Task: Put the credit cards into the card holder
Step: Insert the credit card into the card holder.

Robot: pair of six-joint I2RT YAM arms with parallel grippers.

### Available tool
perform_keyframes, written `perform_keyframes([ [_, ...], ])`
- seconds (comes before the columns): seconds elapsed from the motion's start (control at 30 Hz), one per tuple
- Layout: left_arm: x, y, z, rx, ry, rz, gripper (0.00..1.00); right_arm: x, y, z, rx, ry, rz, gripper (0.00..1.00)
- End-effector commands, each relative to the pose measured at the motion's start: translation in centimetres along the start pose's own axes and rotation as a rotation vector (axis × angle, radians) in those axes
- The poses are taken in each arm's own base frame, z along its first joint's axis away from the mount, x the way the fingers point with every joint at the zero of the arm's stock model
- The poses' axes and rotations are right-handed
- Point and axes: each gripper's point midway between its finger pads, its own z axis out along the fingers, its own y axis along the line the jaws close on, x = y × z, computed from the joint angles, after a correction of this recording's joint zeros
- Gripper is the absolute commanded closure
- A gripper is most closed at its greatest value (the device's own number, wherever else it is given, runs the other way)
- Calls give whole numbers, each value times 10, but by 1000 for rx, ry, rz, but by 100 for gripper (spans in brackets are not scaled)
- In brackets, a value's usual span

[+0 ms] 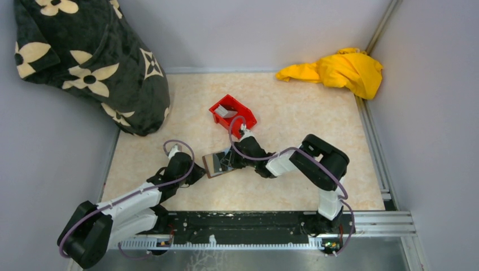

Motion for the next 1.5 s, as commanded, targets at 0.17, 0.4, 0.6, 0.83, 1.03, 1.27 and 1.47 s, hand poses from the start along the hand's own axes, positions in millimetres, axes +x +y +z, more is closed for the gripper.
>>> perform_keyframes([
  [0.17, 12, 15, 1, -57, 45, 18, 88, 14, -9, -3, 73, 61, -110, 100],
  [0.4, 6, 16, 1, -70, 17, 39, 88, 12, -8, -7, 30, 90, -101, 100],
  [0.6, 0, 18, 1, -79, -18, 52, 87, 11, -14, -13, -7, 169, -120, 100],
  [0.83, -1, 14, 5, -68, -16, 73, 87, 20, -12, -10, -57, 254, -128, 100],
  [1.03, 2, 14, 7, -66, -1, 75, 87, 26, -10, -5, -81, 284, -119, 100],
  [1.27, 5, 11, 8, -58, 17, 71, 87, 31, -6, -1, -98, 289, -100, 100],
  [1.47, 10, 13, 7, -53, 41, 64, 88, 31, 1, -2, -95, 274, -110, 87],
])
